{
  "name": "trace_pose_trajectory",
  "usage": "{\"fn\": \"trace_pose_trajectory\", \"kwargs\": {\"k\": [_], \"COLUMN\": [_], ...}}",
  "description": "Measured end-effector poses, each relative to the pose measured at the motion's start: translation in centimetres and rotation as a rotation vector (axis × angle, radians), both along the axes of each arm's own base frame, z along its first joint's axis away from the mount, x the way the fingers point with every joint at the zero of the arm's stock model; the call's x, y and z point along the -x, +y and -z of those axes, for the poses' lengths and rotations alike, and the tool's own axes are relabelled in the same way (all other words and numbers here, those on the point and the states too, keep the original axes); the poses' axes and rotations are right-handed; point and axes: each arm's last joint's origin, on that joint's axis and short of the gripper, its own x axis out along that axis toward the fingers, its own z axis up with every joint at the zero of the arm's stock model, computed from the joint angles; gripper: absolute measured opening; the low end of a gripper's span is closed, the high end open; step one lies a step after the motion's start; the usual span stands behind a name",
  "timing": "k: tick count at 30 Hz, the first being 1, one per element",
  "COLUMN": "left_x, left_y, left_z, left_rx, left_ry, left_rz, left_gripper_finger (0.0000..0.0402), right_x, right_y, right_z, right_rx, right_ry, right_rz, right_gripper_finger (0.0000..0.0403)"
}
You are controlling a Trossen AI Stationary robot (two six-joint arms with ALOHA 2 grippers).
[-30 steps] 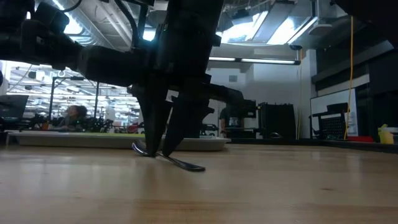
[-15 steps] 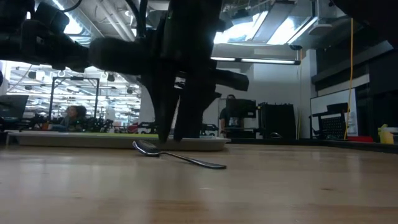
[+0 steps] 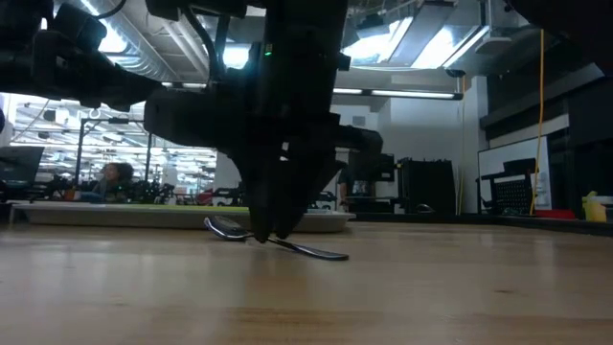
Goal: Pick and place plate/cup/fork/spoon on tray
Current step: Put the black spoon on the blue serving tray to the left of the orange fork
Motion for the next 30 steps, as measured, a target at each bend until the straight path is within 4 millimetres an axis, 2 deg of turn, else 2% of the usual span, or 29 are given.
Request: {"fn": "trace_pose_trajectory", "kwargs": {"k": [14, 17, 21, 26, 30], "left_x": [0.0, 0.0, 0.0, 0.0, 0.0], "left_y": [0.0, 0.0, 0.0, 0.0, 0.0], "left_z": [0.0, 0.0, 0.0, 0.0, 0.0], "left_rx": [0.0, 0.0, 0.0, 0.0, 0.0], "left_ry": [0.0, 0.0, 0.0, 0.0, 0.0], "left_rz": [0.0, 0.0, 0.0, 0.0, 0.0], "left_gripper_finger": [0.0077, 0.0077, 0.0077, 0.0077, 0.0077], "right_x": [-0.4, -0.6, -0.9, -1.1, -1.8], "right_y": [-0.6, -1.1, -1.6, -2.0, -2.0], "right_z": [0.9, 0.8, 0.9, 0.9, 0.0], "right_rx": [-0.076, -0.103, -0.121, -0.134, -0.13], "right_ry": [0.032, 0.034, 0.019, 0.002, -0.055], "right_rz": [0.012, 0.031, 0.08, 0.128, 0.157], "right_gripper_finger": [0.0092, 0.0073, 0.0018, 0.001, 0.0005]}}
